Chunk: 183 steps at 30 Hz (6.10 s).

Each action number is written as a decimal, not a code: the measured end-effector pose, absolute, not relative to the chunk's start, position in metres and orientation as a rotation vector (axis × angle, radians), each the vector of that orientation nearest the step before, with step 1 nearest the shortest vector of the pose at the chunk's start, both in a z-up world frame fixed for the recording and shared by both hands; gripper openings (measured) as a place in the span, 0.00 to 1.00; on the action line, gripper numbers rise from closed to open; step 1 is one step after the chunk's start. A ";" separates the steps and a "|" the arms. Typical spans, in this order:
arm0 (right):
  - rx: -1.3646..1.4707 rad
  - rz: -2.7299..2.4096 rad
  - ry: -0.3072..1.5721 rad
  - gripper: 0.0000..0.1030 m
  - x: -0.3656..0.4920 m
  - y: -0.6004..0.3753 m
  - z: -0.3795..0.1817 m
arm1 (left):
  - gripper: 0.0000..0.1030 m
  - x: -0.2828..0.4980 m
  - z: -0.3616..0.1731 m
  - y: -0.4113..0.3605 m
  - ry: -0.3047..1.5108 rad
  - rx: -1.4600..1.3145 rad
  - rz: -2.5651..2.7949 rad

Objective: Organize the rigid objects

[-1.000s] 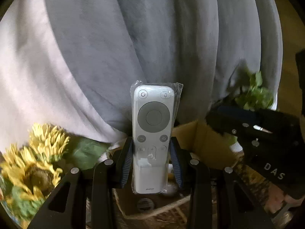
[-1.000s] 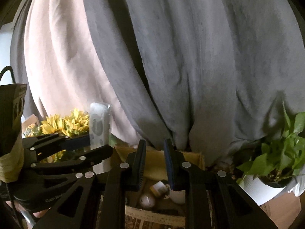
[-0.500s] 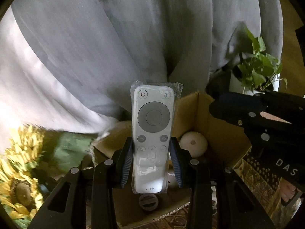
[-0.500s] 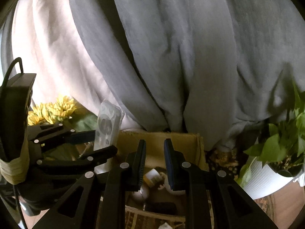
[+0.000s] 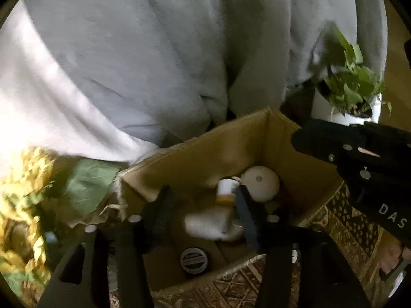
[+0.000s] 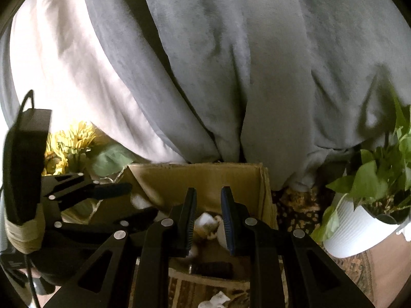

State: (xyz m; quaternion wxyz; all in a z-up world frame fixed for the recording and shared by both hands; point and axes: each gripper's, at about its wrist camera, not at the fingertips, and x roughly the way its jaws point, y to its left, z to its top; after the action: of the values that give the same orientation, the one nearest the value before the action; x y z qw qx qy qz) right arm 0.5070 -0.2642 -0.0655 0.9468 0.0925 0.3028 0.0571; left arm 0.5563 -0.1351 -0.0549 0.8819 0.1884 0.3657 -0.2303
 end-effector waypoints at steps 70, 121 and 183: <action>0.274 0.072 0.961 0.52 0.462 -0.236 -0.235 | 0.99 0.463 -0.185 -0.049 0.925 0.116 -0.059; 0.159 0.110 0.636 0.28 0.404 -0.233 -0.088 | 1.00 0.420 -0.063 -0.049 0.612 0.089 -0.071; 0.101 0.023 0.503 0.63 0.434 -0.241 -0.011 | 1.00 0.423 0.007 -0.046 0.445 0.079 0.006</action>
State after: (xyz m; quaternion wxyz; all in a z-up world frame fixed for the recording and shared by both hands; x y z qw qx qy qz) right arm 0.4343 -0.2407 -0.0107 0.9672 0.0498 0.2488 0.0113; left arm 0.4225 -0.0459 0.0074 0.9745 0.0392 0.2208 0.0032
